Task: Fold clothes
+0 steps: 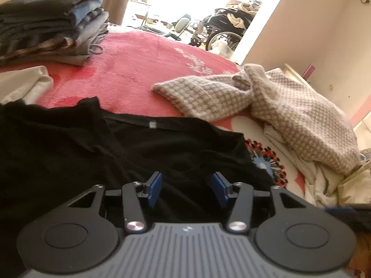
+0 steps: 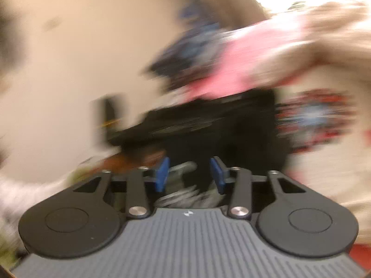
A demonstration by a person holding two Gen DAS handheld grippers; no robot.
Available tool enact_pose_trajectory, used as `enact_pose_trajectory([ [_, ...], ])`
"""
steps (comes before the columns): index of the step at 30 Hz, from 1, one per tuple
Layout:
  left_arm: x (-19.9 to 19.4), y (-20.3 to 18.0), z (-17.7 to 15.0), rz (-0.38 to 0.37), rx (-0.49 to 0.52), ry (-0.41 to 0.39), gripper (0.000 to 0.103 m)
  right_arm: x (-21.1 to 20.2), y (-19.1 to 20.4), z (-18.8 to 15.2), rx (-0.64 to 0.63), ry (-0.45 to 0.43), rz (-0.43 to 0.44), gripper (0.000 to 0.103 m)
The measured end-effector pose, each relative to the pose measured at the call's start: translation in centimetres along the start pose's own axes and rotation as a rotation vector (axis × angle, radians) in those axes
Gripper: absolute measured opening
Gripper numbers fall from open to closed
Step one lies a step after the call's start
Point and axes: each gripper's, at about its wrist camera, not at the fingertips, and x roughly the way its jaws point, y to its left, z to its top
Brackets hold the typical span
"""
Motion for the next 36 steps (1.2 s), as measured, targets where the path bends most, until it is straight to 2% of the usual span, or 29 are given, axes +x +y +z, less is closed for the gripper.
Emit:
enact_pose_trajectory([
  [2,0.7,-0.1,0.6,-0.021,0.003,0.002,0.055,0.7,-3.0,0.3,0.084,-0.024,-0.076,0.044],
  [6,2.6,0.0,1.9,-0.061,0.002,0.019,0.055,3.1,-8.3,0.0,0.291,-0.045,-0.123,0.044],
  [8,3.5,0.1,2.3,-0.089,-0.013,0.037,0.053,3.6,-9.7,-0.8,0.388,-0.059,-0.089,0.043],
  [11,4.5,0.2,2.5,-0.129,-0.039,0.056,0.046,3.8,-10.5,-1.3,0.464,-0.080,-0.034,0.042],
  [14,5.0,0.1,2.5,-0.144,-0.054,0.064,0.038,4.1,-10.8,-1.3,0.498,-0.075,0.011,0.033],
  [16,5.3,0.0,2.4,-0.147,-0.061,0.066,0.029,4.7,-10.9,-1.3,0.509,-0.069,0.036,0.023],
  [18,5.2,-0.1,2.5,-0.149,-0.068,0.057,0.021,4.9,-10.3,-1.2,0.480,-0.081,0.034,0.017],
  [22,4.5,-0.6,2.6,-0.162,-0.058,0.029,0.008,3.7,-8.7,-1.0,0.396,-0.159,0.027,0.005],
  [26,3.2,-2.1,2.9,-0.131,-0.005,-0.025,0.003,2.4,-6.5,-0.8,0.294,-0.215,0.018,0.003],
  [31,1.8,-3.9,3.5,-0.154,0.038,-0.066,0.003,0.8,-4.4,-0.7,0.196,-0.262,-0.005,0.002],
  [34,1.7,-4.5,3.7,-0.145,0.065,-0.063,0.003,0.3,-6.1,-0.7,0.280,-0.274,-0.045,0.006],
  [36,1.7,-4.7,3.6,-0.132,0.087,-0.056,0.003,0.6,-8.2,-1.0,0.397,-0.250,-0.061,0.007],
])
